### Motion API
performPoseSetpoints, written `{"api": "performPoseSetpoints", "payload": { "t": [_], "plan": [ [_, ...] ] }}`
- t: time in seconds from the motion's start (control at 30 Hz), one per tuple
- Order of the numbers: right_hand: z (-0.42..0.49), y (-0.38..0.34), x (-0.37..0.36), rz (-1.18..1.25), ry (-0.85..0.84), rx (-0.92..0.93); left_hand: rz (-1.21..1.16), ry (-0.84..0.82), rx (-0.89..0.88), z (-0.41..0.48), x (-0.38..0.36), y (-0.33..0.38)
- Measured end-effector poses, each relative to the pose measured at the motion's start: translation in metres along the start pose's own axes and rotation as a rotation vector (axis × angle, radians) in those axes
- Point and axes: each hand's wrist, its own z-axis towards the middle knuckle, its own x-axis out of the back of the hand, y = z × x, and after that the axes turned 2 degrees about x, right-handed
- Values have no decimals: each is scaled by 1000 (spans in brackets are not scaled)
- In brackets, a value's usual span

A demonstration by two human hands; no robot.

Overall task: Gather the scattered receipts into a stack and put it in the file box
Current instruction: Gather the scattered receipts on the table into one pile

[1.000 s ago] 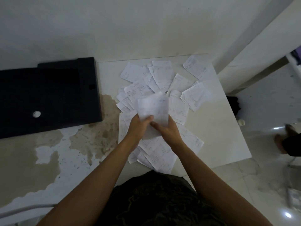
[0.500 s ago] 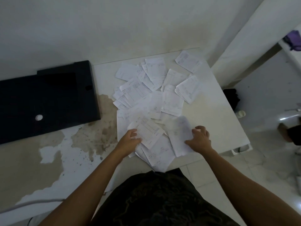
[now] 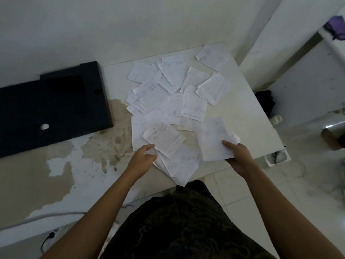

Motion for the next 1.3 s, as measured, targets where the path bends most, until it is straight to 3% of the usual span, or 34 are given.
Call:
{"api": "performPoseSetpoints", "payload": {
  "t": [0.13, 0.33, 0.53, 0.77, 0.9, 1.03, 1.3],
  "plan": [
    [-9, 0, -6, 153, -32, 72, 26, -6, 111, -7, -3, -10],
    [-24, 31, -66, -581, -103, 224, -210, -12, 225, -16, -19, -14],
    [-27, 53, -113, -736, -209, 230, -447, -41, 196, -22, -22, -12],
    [-15, 53, -117, -749, -188, 165, -649, -64, 269, -24, -24, -16],
    [-10, 48, -114, -756, -204, 17, -675, -76, 287, -23, -26, -15],
    [-6, 38, -103, -768, -118, 74, -667, 74, 321, -15, -20, -19],
    [-2, 20, -120, -643, -118, 97, -437, 328, 187, 5, 6, -16]
  ]
}}
